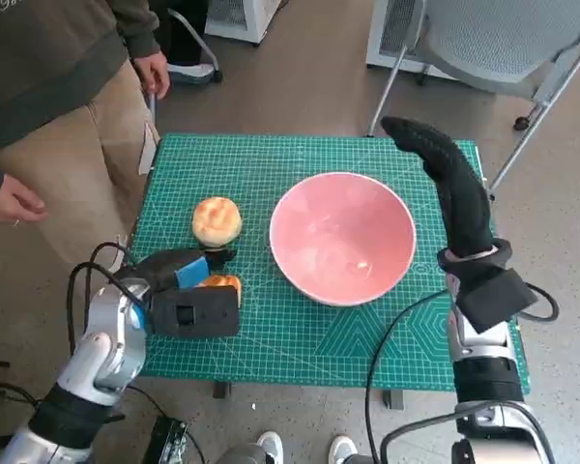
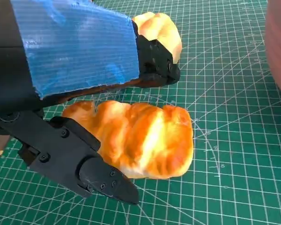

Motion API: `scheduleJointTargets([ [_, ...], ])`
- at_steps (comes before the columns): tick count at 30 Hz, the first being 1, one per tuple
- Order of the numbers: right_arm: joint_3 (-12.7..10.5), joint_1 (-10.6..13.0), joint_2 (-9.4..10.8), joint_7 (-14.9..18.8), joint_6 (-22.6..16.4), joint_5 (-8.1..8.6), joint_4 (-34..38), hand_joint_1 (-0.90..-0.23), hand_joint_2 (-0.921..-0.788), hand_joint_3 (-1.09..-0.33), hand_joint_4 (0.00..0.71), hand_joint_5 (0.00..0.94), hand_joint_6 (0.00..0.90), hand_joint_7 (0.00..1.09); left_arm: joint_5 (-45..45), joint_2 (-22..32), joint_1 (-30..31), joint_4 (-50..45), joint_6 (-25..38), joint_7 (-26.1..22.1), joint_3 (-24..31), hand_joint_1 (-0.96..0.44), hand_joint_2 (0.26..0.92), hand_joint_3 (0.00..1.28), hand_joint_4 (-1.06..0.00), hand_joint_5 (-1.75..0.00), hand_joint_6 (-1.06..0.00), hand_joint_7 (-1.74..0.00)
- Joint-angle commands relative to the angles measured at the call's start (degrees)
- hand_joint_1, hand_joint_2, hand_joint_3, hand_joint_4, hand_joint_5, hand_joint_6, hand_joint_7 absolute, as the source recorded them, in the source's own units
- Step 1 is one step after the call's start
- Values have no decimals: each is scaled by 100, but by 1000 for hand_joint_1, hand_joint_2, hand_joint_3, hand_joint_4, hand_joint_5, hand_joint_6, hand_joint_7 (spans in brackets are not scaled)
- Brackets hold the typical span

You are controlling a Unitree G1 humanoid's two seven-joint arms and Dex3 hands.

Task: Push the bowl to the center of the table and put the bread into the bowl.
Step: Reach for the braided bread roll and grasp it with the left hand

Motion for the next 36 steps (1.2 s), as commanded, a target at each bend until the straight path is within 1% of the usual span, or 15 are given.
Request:
scheduleJointTargets([
  [1, 3, 164, -46, 89, 77, 17, -11, -714, -921, -825, 147, 1, 86, 238, 58, -38, -70, 72, -14, 136, -30, -291, 700, 4, -345, -45, -400, -43],
  [2, 0, 160, -47, 96, 77, 24, -7, -714, -921, -825, 147, 1, 85, 240, 61, -42, -61, 84, -38, 193, -22, -218, 704, 7, -410, -76, -441, -62],
  [3, -3, 157, -48, 101, 78, 28, -4, -714, -921, -825, 147, 1, 84, 242, 62, -43, -56, 92, -56, 234, -19, -118, 721, 20, -521, -279, -532, -104],
  [4, -5, 162, -50, 105, 80, 31, -19, -715, -921, -825, 147, 1, 84, 243, 73, -43, -28, 108, -119, 351, -11, -82, 726, 26, -547, -378, -565, -119],
  [5, -6, 167, -51, 108, 81, 33, -31, -715, -921, -824, 147, 1, 83, 245, 80, -42, -8, 119, -164, 436, -6, -51, 770, 66, -611, -643, -623, -470],
  [6, -10, 168, -55, 114, 84, 39, -40, -715, -921, -824, 147, 1, 82, 246, 96, -34, 26, 135, -240, 566, -4, -40, 787, 82, -631, -741, -640, -599],
  [8, -21, 155, -63, 128, 93, 53, -37, -714, -921, -824, 147, 1, 80, 251, 122, -21, 64, 183, -358, 772, -13, -11, 713, 319, -690, -1105, -710, -779],
  [9, -27, 146, -67, 137, 97, 60, -31, -712, -921, -825, 147, 1, 78, 253, 130, -17, 72, 212, -406, 855, -20, -4, 659, 445, -699, -1220, -721, -853],
  [11, -43, 140, -73, 159, 105, 80, -38, -707, -921, -825, 146, 0, 76, 257, 142, 1, 124, 273, -573, 1089, -21, 1, 613, 557, -703, -1320, -725, -929],
  [14, -63, 122, -78, 184, 109, 96, -19, -703, -921, -827, 146, 0, 71, 263, 126, 19, 140, 341, -730, 1238, -22, 4, 581, 636, -709, -1386, -719, -996],
  [17, -78, 114, -78, 202, 109, 106, -6, -702, -921, -827, 145, 0, 68, 269, 67, 40, 149, 399, -882, 1309, -4, 4, 585, 646, -699, -1412, -706, -1025],
  [20, -85, 104, -75, 207, 101, 109, 20, -701, -921, -828, 142, 0, 64, 276, 78, 25, 133, 410, -870, 1312, -3, 3, 619, 595, -693, -1402, -696, -1030],
  [23, -92, 98, -72, 209, 94, 110, 33, -701, -921, -828, 142, 0, 61, 281, 79, 15, 107, 427, -844, 1281, -8, 3, 630, 578, -692, -1398, -694, -1031],
  [28, -96, 101, -65, 199, 89, 102, 27, -702, -921, -828, 140, 0, 54, 291, 92, -13, 80, 444, -785, 1243, -25, 3, 683, 482, -700, -1364, -695, -1004],
  [36, -99, 94, -58, 193, 83, 99, 35, -704, -921, -828, 137, 0, 45, 306, 55, -13, 68, 442, -773, 1204, -14, 4, 701, 448, -695, -1368, -706, -975],
])
